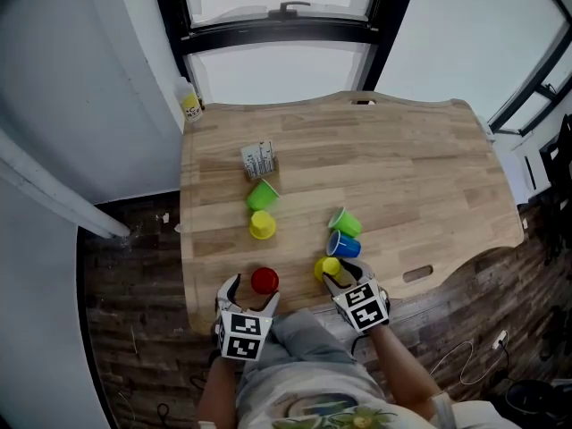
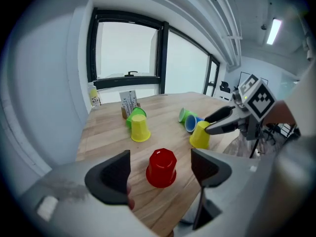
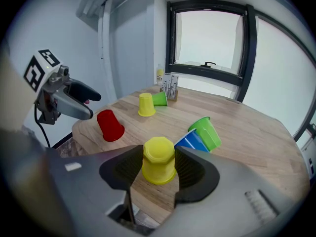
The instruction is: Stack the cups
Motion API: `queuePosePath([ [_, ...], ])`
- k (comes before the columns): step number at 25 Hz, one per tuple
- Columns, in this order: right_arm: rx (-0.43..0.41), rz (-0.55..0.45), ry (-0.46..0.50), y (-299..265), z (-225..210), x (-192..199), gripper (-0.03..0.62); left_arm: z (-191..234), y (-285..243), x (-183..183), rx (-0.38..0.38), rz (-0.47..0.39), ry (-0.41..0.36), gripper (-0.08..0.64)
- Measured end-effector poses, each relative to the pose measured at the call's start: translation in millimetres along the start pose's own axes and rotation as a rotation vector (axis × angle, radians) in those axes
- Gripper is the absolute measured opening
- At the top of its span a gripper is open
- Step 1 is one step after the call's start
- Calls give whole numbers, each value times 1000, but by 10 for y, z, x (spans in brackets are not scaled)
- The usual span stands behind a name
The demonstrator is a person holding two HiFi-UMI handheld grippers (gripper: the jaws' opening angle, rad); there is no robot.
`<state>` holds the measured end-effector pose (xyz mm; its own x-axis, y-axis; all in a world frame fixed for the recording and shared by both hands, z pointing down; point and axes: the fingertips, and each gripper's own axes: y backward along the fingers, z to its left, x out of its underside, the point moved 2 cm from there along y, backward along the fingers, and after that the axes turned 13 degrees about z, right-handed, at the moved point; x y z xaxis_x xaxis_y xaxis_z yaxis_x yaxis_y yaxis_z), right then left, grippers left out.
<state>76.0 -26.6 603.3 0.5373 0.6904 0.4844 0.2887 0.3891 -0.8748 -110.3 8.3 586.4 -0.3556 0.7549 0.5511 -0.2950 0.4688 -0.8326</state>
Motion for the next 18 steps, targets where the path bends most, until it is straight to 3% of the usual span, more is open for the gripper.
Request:
queuePosePath([
  [11,-12,-7,-1,-3,23,-38,206,-47,-403,136,38,102,-31,352],
  [15,-24,-11,9,1,67,-99,206,-50,-447,140,47,122,-44,312],
  [18,-34,-15,21,-19,104,-161,206,-33,-464,131,43,123,-49,243],
])
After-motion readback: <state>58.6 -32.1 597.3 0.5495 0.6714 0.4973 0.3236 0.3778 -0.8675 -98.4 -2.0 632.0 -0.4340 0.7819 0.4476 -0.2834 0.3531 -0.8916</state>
